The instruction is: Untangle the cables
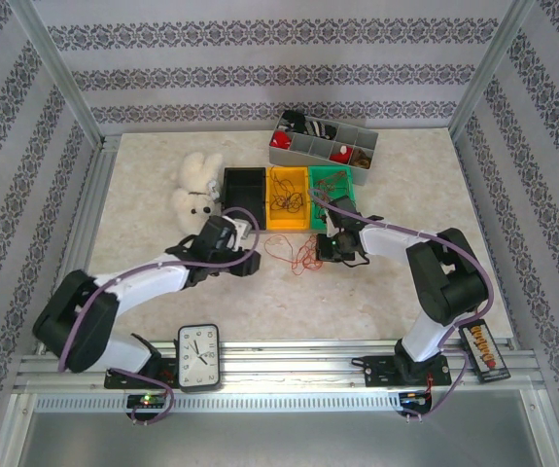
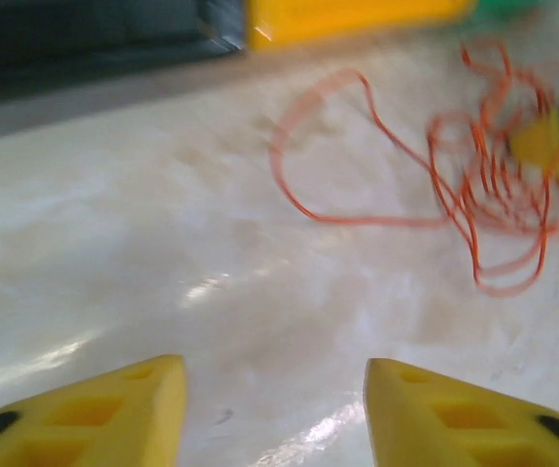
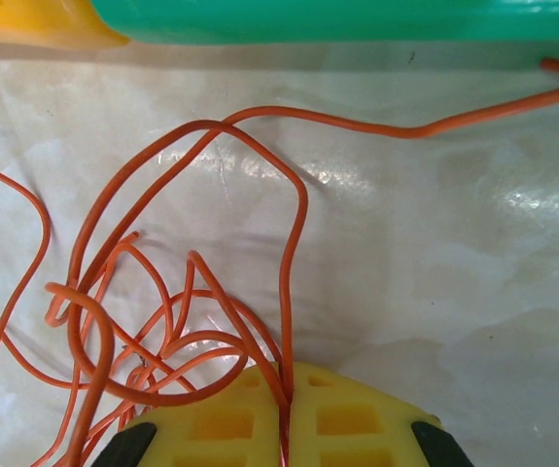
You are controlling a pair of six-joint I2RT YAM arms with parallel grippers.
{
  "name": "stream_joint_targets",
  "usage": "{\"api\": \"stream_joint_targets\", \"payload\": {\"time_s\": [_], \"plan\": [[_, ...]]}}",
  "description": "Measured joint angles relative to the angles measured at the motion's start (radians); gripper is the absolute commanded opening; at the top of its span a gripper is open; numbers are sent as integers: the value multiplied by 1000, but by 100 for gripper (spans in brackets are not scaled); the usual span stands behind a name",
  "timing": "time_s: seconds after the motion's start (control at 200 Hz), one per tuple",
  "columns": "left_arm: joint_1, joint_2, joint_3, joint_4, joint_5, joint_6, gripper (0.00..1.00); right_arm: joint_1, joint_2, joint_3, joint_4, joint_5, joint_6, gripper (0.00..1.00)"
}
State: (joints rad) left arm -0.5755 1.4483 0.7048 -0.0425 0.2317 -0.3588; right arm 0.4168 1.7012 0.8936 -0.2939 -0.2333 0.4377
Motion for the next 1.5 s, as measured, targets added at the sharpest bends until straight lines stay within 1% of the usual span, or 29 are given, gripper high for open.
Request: {"api": "stream_joint_targets", "payload": {"time_s": [0.2,0.37,0.6,0.864,0.974,0.999,1.049,1.149,1.234,1.309,1.389,1.504], "plan": [[-7,177,66,79,8,36,60,6,-8,-13,12,-3,-22,8],[-7,274,106,155,-10,45,59,6,-25,-35,21,-6,-25,8],[-18,325,142,185,-64,45,59,6,-31,-40,18,-14,-26,8],[-40,376,202,173,-117,68,57,6,-31,-40,17,-18,-40,8],[-48,392,219,171,-149,69,54,6,-31,-40,17,-19,-44,8],[-52,397,224,171,-160,69,53,6,-31,-40,17,-19,-44,8],[-60,407,235,167,-190,72,46,6,-31,-40,17,-19,-44,8],[-80,427,256,155,-267,83,40,6,-31,-40,16,-19,-44,8],[-102,447,279,155,-321,93,30,6,-31,-40,17,-19,-44,8],[-115,472,303,169,-355,97,16,6,-32,-42,17,-19,-44,8],[-119,484,306,204,-360,99,0,7,-37,-47,16,-19,-44,8],[-124,487,298,235,-365,87,0,6,-49,-55,11,-19,-44,9]]}}
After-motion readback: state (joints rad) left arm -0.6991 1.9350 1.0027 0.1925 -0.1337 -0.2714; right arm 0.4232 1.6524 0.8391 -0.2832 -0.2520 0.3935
